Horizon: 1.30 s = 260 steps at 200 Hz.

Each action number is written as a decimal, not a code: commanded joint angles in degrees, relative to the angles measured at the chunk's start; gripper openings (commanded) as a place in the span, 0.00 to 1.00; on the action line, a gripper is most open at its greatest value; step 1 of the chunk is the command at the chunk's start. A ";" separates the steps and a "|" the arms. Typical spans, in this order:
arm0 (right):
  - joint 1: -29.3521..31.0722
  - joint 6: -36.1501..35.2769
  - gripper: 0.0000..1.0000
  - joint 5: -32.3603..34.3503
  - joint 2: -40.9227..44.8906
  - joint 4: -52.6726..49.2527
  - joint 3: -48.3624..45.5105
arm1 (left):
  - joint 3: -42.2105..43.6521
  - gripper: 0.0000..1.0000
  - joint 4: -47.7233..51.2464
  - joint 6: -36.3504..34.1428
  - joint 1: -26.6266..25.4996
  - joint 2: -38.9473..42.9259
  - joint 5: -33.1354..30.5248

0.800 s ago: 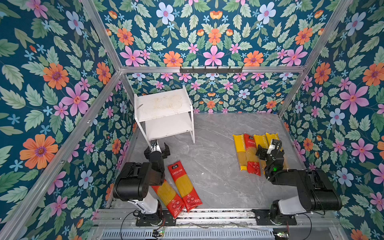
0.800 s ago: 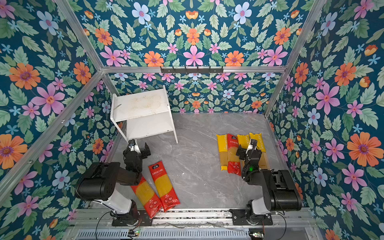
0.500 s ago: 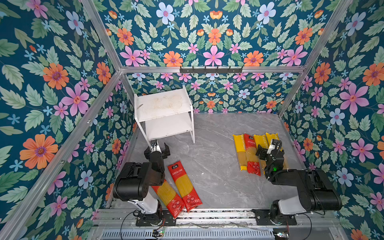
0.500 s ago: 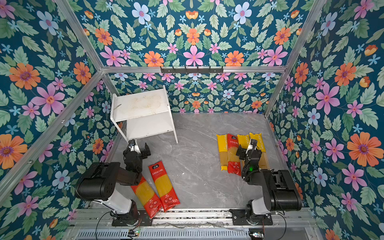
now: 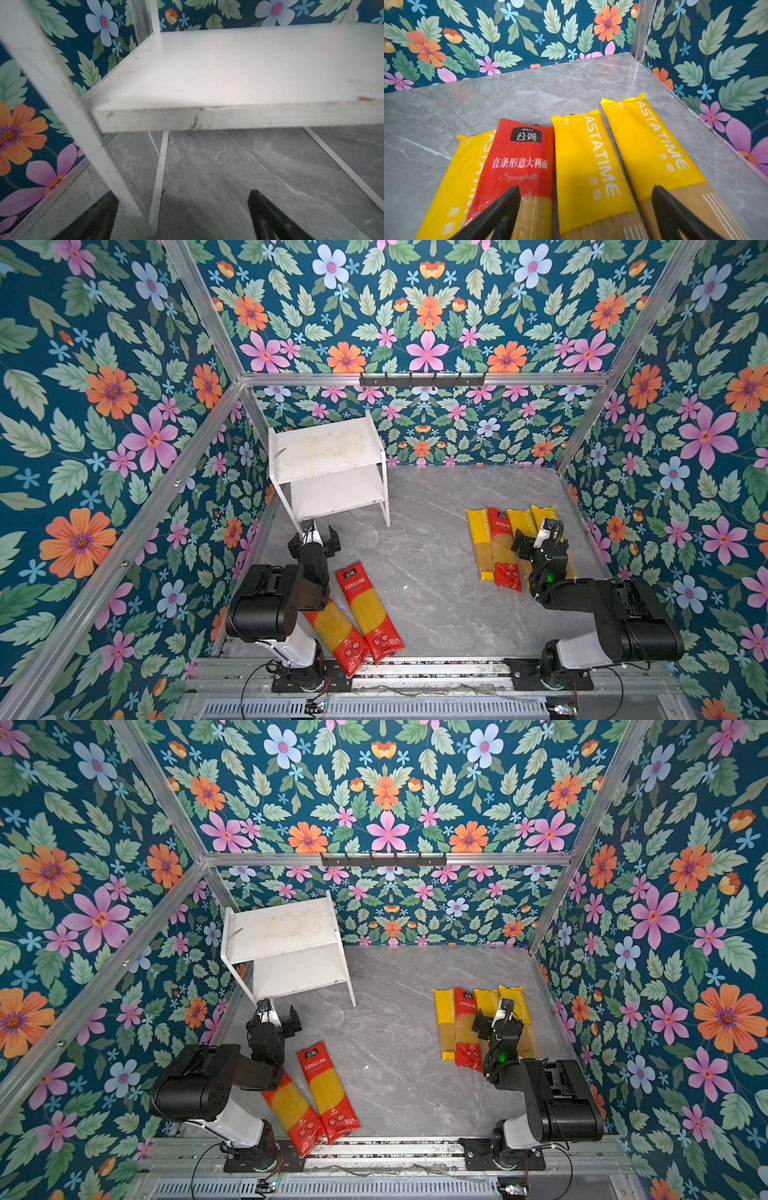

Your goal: Place and organize the pasta boxes and bags onto the shelf

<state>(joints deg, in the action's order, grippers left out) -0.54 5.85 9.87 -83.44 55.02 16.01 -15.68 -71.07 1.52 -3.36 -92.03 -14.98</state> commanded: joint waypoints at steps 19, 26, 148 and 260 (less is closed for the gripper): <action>0.10 -0.84 0.99 0.77 -0.06 0.35 0.39 | -0.14 1.00 -0.51 -0.11 0.09 0.01 0.11; 0.10 -0.84 0.99 0.77 -0.06 0.35 0.32 | -0.14 1.00 -0.53 -0.11 0.09 0.01 0.14; 0.10 -0.84 0.99 0.68 -0.06 0.04 0.45 | -0.05 1.00 -0.56 -0.11 0.10 0.02 0.11; 11.09 30.43 0.99 0.24 21.06 -69.69 28.13 | -5.31 1.00 38.10 7.88 -12.78 26.11 -22.80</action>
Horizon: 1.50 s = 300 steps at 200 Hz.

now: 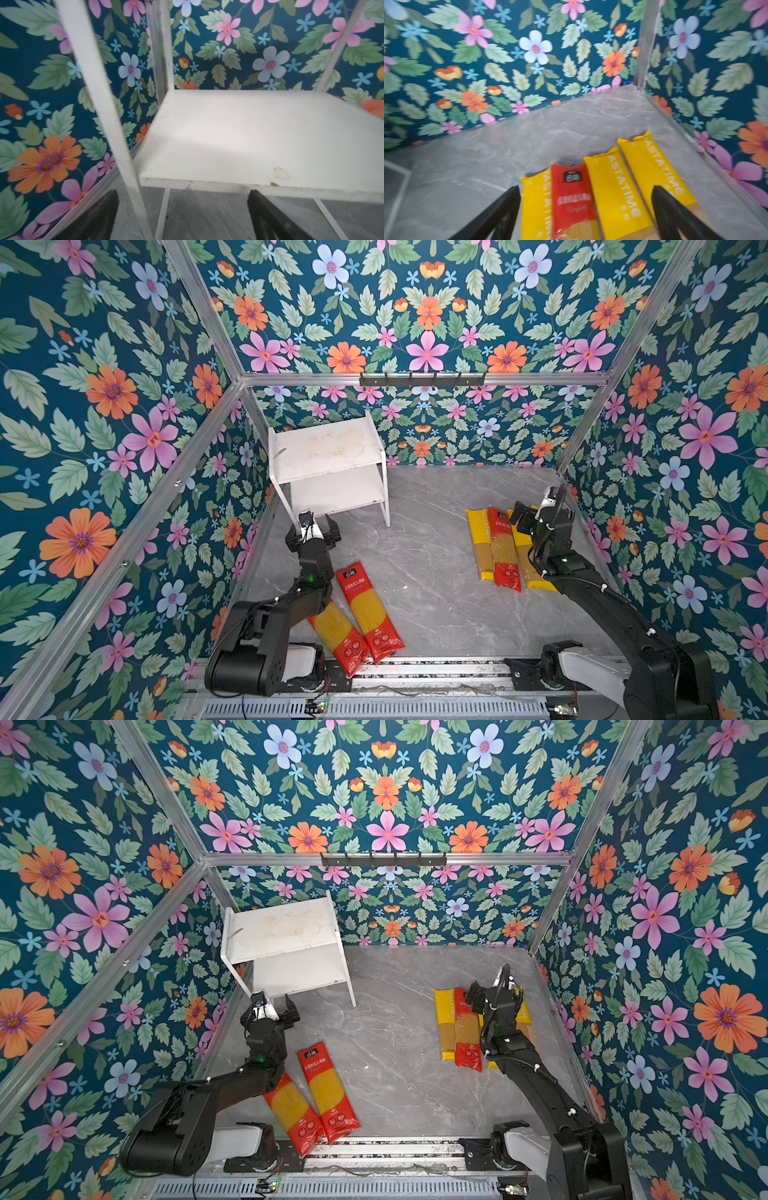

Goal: Place and organize the pasta boxes and bags onto the shelf
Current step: 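Grasp the red spaghetti bag with the right gripper while the left arm advances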

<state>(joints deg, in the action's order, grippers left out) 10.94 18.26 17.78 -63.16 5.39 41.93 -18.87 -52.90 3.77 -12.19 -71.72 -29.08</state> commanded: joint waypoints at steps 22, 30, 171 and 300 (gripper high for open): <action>-0.35 20.25 0.90 -24.34 3.23 -15.26 -1.65 | -6.43 1.00 37.83 14.71 -5.90 13.55 -8.05; 1.32 22.07 0.88 -25.17 3.40 -17.01 -1.68 | -8.93 0.99 44.54 19.52 -5.92 15.47 -6.93; 43.63 30.16 0.56 -34.95 -27.86 -17.54 13.90 | -8.52 0.71 83.04 48.54 -14.64 32.24 12.22; 45.56 35.48 0.41 -49.06 -54.60 -4.82 28.94 | 2.97 0.48 62.66 53.31 -16.38 22.60 24.54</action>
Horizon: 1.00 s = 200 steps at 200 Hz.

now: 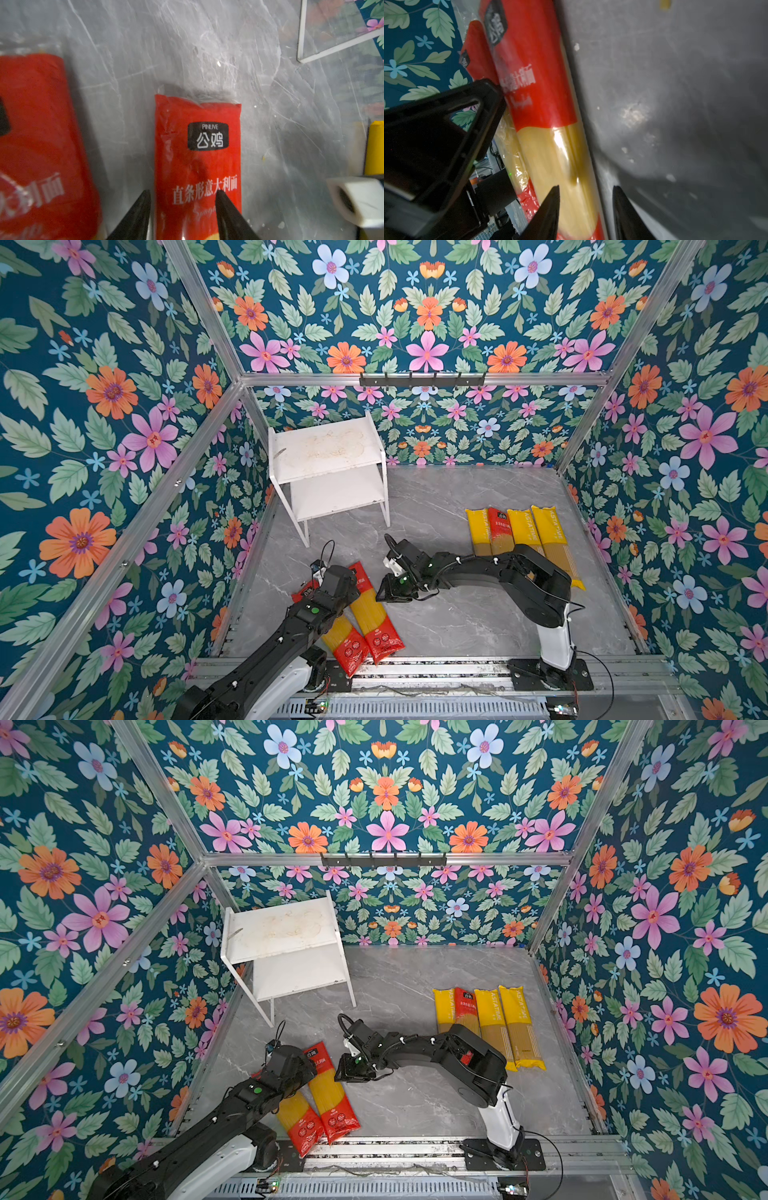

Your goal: Place and organize the pasta boxes and bags onto the shelf

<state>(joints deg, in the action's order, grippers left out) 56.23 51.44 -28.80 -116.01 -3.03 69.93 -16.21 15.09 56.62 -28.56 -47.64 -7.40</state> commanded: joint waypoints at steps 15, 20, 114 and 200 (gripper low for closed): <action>0.37 2.50 0.39 -2.50 -2.75 4.32 1.42 | 0.47 0.45 -6.83 0.38 -0.01 -2.73 3.32; 0.41 2.63 0.39 -2.55 -3.05 4.54 1.60 | 0.39 0.44 -7.27 0.36 -0.01 -3.19 3.35; -5.71 4.19 0.06 -3.38 1.13 7.71 -0.70 | -10.64 0.48 -4.96 -5.11 0.25 -6.15 3.05; -15.04 -2.99 0.17 2.44 13.73 -1.50 -14.83 | -7.14 0.56 -14.21 -6.45 -1.59 -6.64 9.79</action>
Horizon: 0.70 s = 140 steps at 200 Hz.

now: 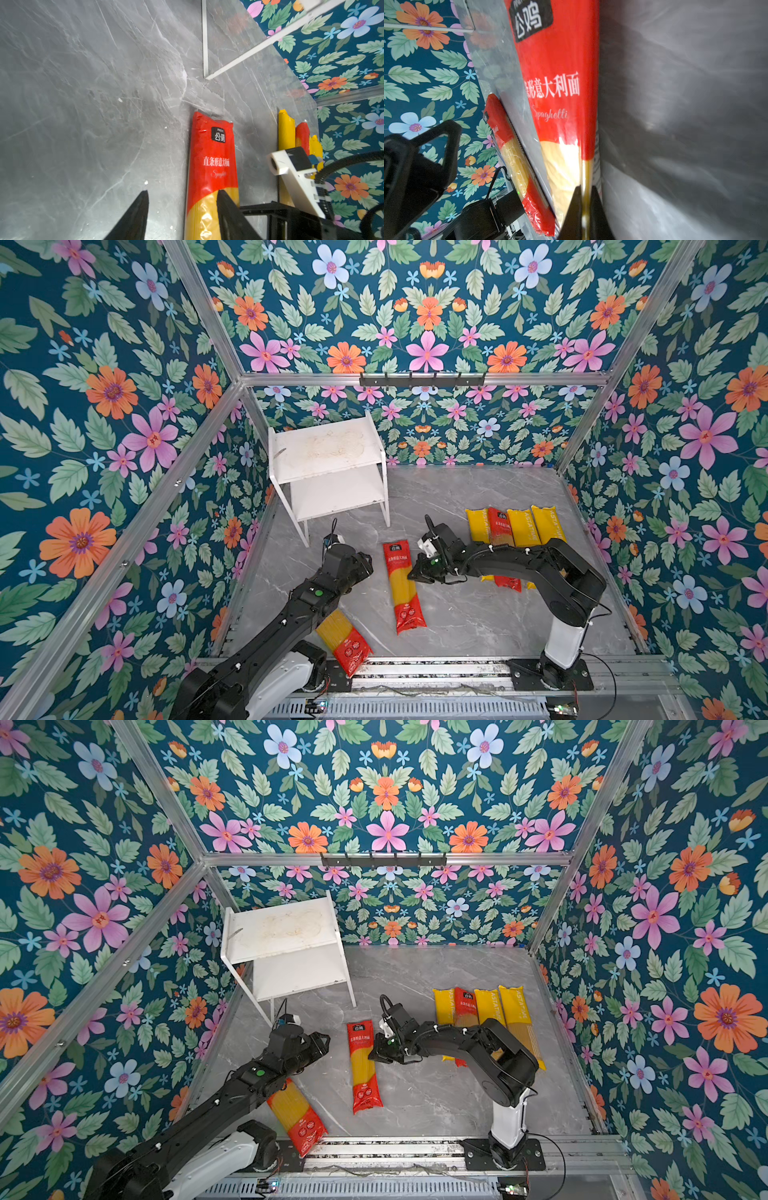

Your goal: Place and organize the pasta boxes and bags onto the shelf

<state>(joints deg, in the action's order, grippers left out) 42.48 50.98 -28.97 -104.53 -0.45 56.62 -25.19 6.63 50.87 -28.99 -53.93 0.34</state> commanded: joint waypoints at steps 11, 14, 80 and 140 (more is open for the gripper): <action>-2.23 -2.58 0.24 2.40 3.68 -3.56 -2.75 | 2.95 0.56 -7.50 -0.52 -1.97 -0.63 2.07; -2.36 -2.63 0.25 2.31 3.98 -3.37 -2.99 | 3.34 0.56 -8.12 -0.39 -2.14 -0.67 2.18; -4.85 -3.99 0.54 1.08 8.82 0.47 -7.69 | 8.15 0.58 -14.15 1.39 -3.44 -0.70 4.04; -4.78 0.41 0.57 -0.32 3.96 9.02 -8.47 | 10.07 0.55 -18.91 2.39 -4.96 -3.67 5.20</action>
<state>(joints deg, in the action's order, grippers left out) 37.58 48.58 -28.12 -98.83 2.94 47.94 -15.38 -8.23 52.75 -33.30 -56.23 4.64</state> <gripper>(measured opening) 0.571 0.561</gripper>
